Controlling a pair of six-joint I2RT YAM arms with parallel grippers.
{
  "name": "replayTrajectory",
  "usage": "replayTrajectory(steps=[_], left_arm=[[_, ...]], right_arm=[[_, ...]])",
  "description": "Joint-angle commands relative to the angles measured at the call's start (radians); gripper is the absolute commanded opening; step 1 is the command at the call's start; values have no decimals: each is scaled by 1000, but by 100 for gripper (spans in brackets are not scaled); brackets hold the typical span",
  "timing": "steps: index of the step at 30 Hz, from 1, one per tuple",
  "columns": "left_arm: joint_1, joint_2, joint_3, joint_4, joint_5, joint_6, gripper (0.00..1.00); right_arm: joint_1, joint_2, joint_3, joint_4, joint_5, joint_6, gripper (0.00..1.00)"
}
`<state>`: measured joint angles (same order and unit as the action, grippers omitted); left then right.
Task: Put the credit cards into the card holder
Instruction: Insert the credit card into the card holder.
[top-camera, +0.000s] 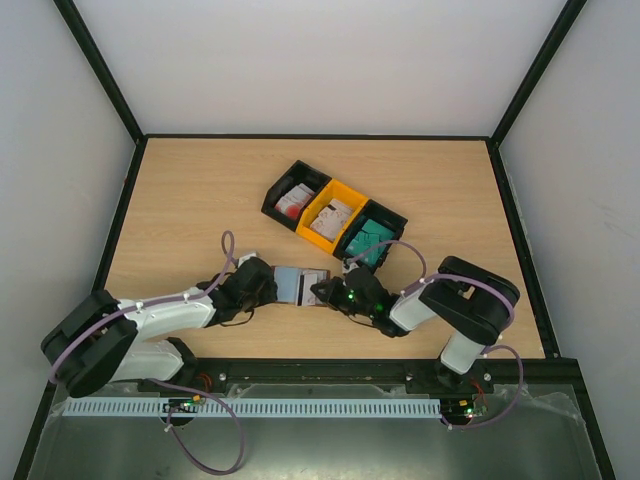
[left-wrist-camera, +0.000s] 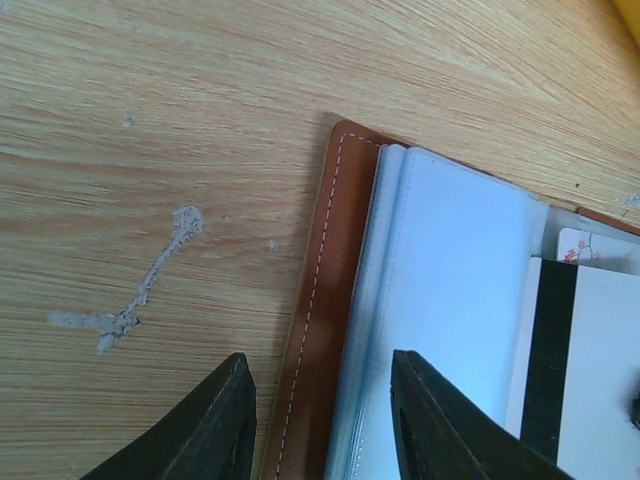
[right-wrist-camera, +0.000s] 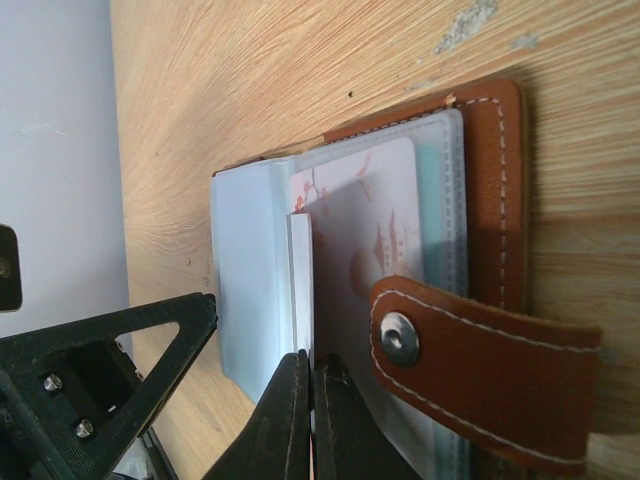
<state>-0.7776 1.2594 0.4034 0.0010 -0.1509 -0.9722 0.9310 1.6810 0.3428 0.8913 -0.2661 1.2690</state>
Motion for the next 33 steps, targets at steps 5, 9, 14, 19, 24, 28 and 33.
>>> replayTrajectory(steps=[5, 9, 14, 19, 24, 28, 33], left_arm=[[6, 25, -22, -1, -21, 10, 36], [6, 38, -18, -14, -16, 10, 30], [5, 49, -19, -20, -8, 13, 23], [5, 51, -21, -24, 1, 21, 21], [5, 51, -19, -21, 9, 26, 21], [5, 58, -20, -13, 18, 30, 21], [5, 64, -18, -3, 29, 31, 22]], right_arm=[[8, 50, 19, 43, 25, -31, 2], [3, 72, 37, 48, 12, -34, 2], [-20, 80, 56, 48, -12, -33, 2], [-34, 96, 95, 10, -23, -59, 2], [-34, 151, 116, 12, -32, -70, 2], [-33, 182, 117, 34, -40, -85, 2], [-33, 217, 133, 49, -50, -88, 2]])
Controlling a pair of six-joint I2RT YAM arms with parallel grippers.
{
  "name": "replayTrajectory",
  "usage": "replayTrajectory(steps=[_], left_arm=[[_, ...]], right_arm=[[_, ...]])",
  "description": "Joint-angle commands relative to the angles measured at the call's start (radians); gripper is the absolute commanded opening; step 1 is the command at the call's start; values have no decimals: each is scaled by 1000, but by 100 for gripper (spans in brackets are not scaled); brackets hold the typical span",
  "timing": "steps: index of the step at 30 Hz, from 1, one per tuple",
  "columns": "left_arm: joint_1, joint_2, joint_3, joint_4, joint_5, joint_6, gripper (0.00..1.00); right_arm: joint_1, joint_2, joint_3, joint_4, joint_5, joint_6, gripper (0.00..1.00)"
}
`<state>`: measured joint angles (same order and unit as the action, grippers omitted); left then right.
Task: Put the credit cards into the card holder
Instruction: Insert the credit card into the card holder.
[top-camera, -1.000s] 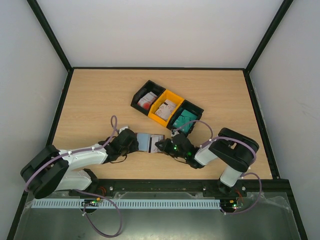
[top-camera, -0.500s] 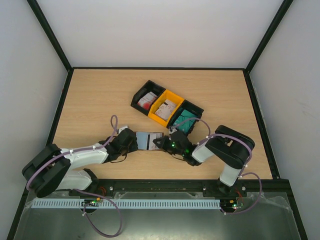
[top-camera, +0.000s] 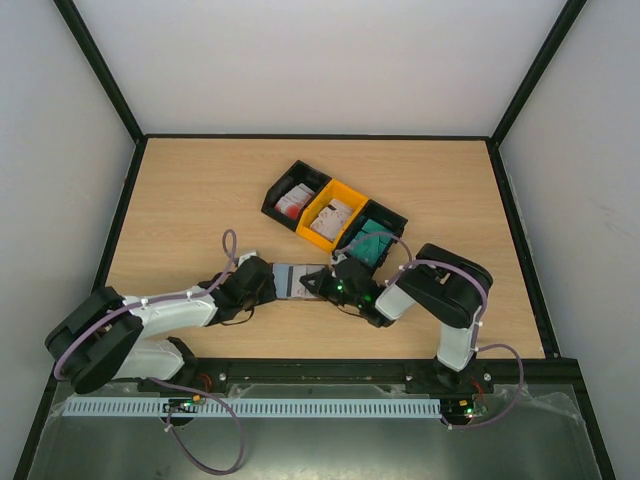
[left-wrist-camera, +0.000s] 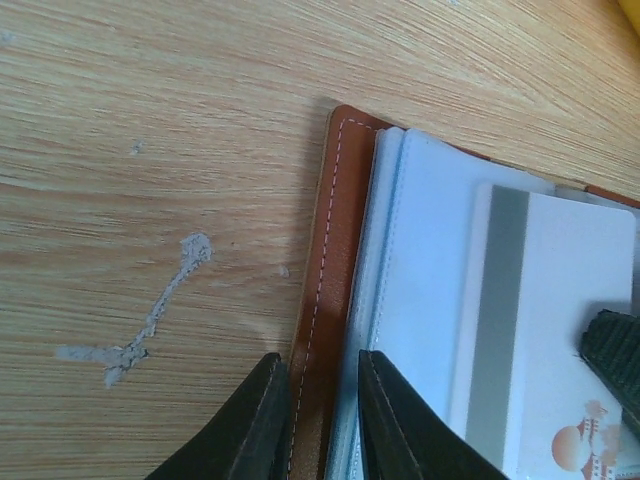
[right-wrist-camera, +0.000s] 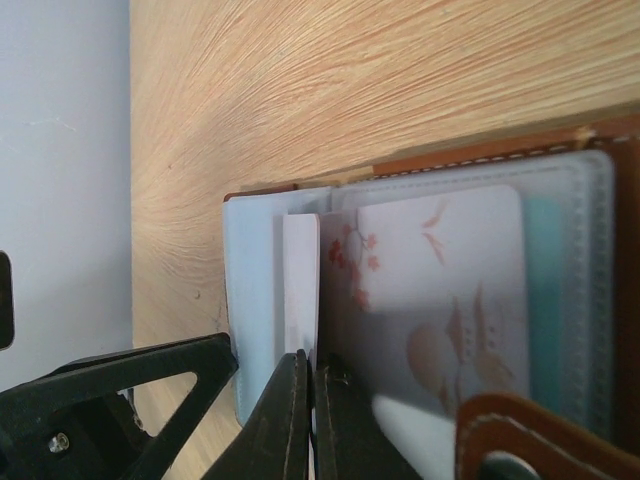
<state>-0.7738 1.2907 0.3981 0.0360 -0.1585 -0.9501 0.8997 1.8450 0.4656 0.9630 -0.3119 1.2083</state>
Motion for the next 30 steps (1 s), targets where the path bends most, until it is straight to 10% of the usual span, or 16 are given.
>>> replayTrajectory(steps=[1, 16, 30], left_arm=[[1, 33, -13, -38, 37, 9, 22], [1, 6, -29, -28, 48, 3, 23], [-1, -162, -40, -69, 33, 1, 35]], right_arm=[[0, 59, 10, -16, -7, -21, 2], [65, 117, 62, 45, 82, 47, 3], [120, -32, 98, -231, 257, -37, 41]])
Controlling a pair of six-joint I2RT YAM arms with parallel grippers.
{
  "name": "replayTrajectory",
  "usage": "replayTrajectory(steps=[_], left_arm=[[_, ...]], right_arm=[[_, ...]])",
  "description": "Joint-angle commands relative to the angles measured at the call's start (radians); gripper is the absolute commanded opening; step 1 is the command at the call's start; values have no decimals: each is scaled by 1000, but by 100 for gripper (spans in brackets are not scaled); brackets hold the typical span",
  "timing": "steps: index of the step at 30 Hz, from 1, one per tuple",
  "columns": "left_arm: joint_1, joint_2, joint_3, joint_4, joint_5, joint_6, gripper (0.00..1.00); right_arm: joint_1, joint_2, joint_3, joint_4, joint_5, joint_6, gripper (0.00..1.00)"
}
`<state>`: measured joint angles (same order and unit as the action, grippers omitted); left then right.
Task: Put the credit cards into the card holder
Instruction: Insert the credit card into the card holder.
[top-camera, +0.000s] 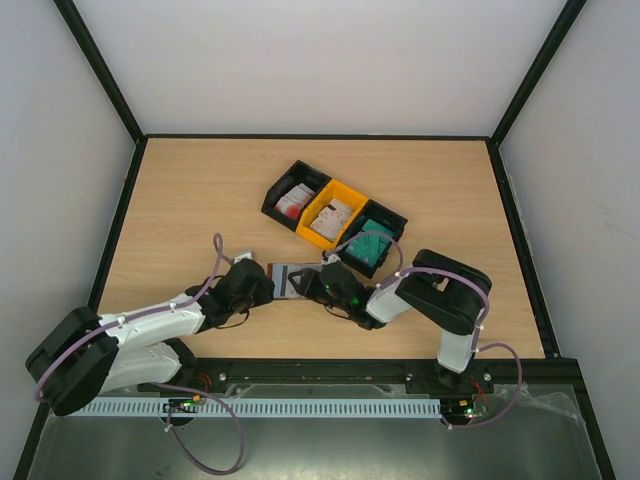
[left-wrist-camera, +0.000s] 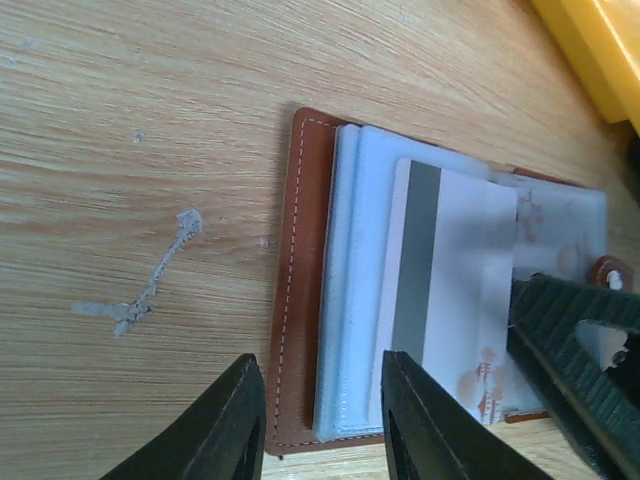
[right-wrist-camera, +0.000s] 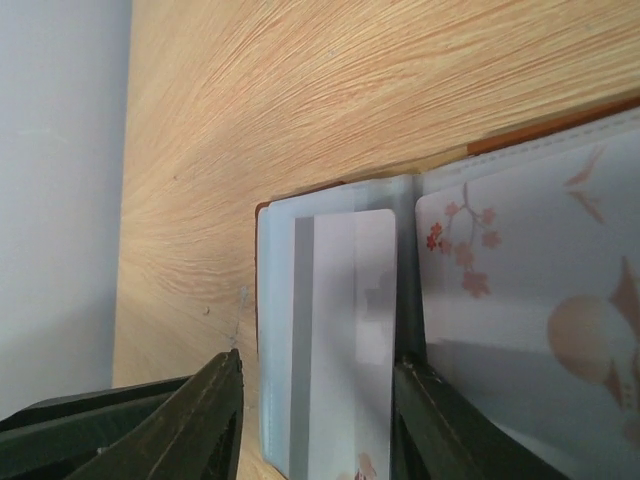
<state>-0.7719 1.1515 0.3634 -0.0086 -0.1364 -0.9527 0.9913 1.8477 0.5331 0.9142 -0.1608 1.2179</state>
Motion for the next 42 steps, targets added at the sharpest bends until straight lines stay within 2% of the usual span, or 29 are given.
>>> replayTrajectory(steps=[1, 4, 8, 9, 14, 25, 28, 35, 38, 42], left_arm=[[-3, -20, -5, -21, 13, 5, 36], [-3, 4, -5, -22, 0, 1, 42], [-3, 49, -4, -9, -9, 2, 45], [-3, 63, -4, -2, -7, 5, 44], [-2, 109, -3, 21, -2, 17, 29], [-3, 105, -14, 51, 34, 21, 28], [-3, 88, -14, 45, 35, 20, 29], [-3, 19, -9, -7, 6, 13, 36], [-2, -15, -10, -19, 6, 3, 42], [-1, -47, -15, -24, 9, -21, 50]], right_arm=[[39, -41, 43, -214, 127, -56, 43], [67, -52, 68, -284, 185, -69, 46], [79, -39, 99, -337, 207, -87, 49], [81, -33, 114, -352, 209, -97, 48], [105, 1, 211, -515, 258, -177, 40], [141, 52, 314, -611, 271, -197, 42], [141, 8, 306, -622, 298, -197, 46], [140, -223, 301, -823, 512, -273, 62], [137, -322, 275, -913, 600, -332, 67], [122, -392, 228, -983, 621, -427, 70]])
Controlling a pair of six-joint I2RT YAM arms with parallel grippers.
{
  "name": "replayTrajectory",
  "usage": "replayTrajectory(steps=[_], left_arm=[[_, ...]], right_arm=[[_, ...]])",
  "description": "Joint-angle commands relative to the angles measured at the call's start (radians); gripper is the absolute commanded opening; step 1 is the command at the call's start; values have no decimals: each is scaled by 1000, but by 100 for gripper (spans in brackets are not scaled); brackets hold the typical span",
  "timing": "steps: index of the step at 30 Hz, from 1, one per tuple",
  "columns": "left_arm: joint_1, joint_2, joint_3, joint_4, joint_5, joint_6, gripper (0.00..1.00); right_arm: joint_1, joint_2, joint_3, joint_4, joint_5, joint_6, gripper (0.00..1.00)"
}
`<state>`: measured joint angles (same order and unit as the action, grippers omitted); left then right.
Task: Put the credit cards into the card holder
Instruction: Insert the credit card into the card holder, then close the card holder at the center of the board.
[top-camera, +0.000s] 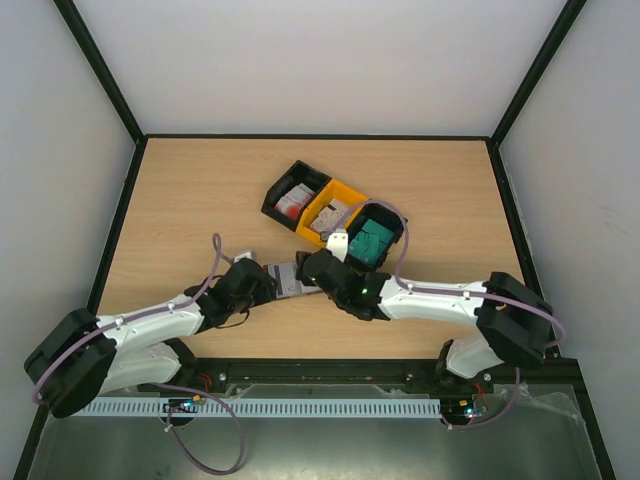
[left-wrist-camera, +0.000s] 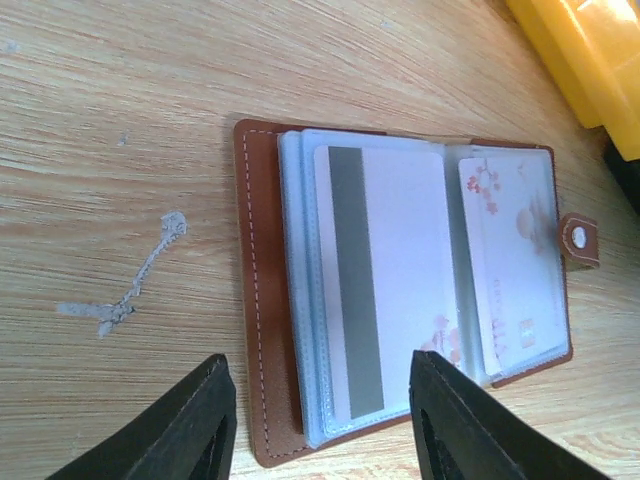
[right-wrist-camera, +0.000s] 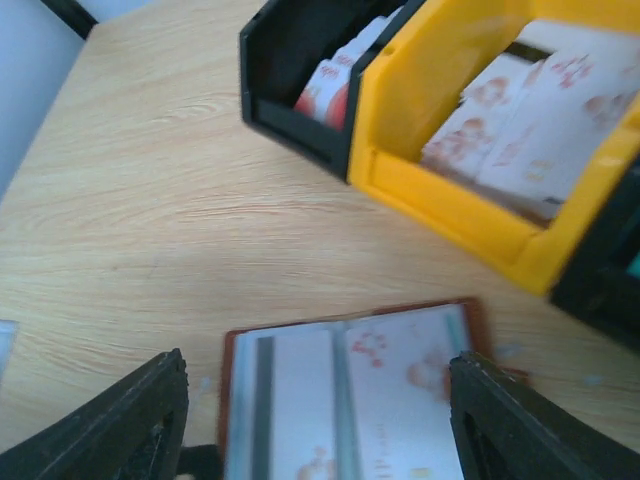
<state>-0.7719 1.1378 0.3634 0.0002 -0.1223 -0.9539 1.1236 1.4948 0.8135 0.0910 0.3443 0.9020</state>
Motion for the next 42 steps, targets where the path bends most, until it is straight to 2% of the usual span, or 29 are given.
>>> replayTrajectory(steps=[1, 7, 14, 25, 34, 37, 42], left_arm=[[-1, -37, -17, -32, -5, -24, 51], [1, -46, -14, -32, 6, -41, 56], [6, -45, -26, -7, 36, -52, 57], [8, -49, -47, 11, 50, -59, 60], [10, -6, -31, 46, 60, -44, 62], [10, 2, -32, 51, 62, -42, 62], [13, 2, -34, 62, 64, -43, 62]], right_arm=[[-16, -41, -60, -180, 119, -130, 71], [-52, 46, -39, -260, 73, -209, 73], [-73, 232, 77, -267, 57, -196, 73], [-77, 340, 146, -306, 169, -145, 70], [-85, 330, 173, -425, 227, -56, 47], [-86, 317, 171, -427, 203, -72, 22], [-86, 292, 149, -394, 151, -87, 4]])
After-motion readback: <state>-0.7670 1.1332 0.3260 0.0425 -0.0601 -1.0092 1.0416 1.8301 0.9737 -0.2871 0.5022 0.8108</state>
